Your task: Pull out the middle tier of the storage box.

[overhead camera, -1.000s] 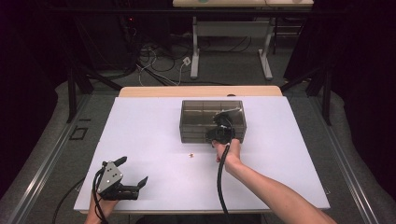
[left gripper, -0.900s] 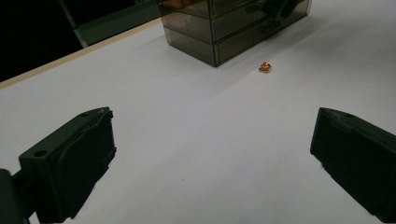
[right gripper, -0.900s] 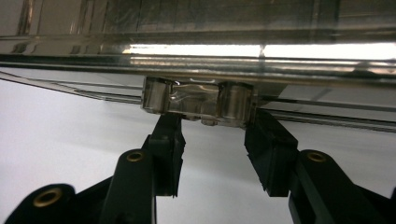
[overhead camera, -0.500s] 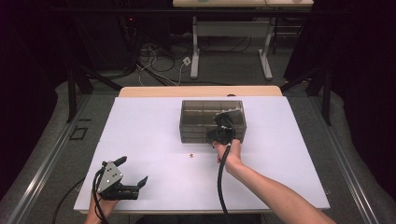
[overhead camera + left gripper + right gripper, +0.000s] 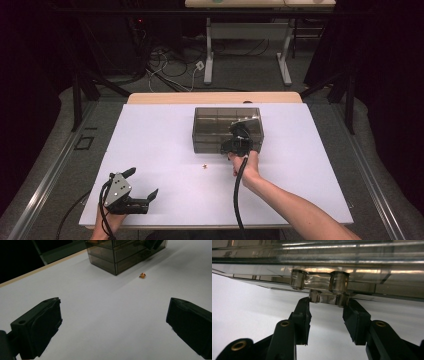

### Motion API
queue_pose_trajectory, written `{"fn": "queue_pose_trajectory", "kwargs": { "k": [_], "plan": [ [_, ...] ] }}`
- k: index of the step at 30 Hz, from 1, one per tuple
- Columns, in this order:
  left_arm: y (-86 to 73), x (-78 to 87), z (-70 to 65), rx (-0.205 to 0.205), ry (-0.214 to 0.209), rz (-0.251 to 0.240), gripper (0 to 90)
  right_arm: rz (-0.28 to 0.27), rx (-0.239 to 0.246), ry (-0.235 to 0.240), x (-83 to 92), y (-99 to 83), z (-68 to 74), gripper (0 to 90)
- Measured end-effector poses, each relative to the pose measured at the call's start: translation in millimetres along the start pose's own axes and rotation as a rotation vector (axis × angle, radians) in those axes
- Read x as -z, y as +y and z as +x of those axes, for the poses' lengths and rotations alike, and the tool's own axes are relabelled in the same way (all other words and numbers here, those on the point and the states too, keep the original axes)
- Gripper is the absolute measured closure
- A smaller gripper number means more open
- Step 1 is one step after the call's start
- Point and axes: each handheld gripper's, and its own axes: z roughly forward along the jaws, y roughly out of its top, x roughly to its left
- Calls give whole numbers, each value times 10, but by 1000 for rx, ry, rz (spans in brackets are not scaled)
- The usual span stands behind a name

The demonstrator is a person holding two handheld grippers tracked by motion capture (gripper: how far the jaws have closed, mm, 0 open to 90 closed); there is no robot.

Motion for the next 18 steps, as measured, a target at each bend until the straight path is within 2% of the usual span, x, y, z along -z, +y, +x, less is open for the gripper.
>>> {"fn": "queue_pose_trajectory", "kwargs": {
  "k": [11,12,13,17,18],
  "plan": [
    [1,8,7,-5,-1,5,0,-1,9,18,8,-10,-12,553],
    [1,10,9,-6,-1,6,0,4,16,19,20,-12,-13,518],
    [0,10,10,-4,-1,6,0,2,45,31,36,-30,-3,430],
    [2,8,8,-9,-3,6,0,10,71,38,49,-78,13,394],
    [3,9,6,-9,-4,7,0,15,91,47,42,-118,16,379]
  ]
}}
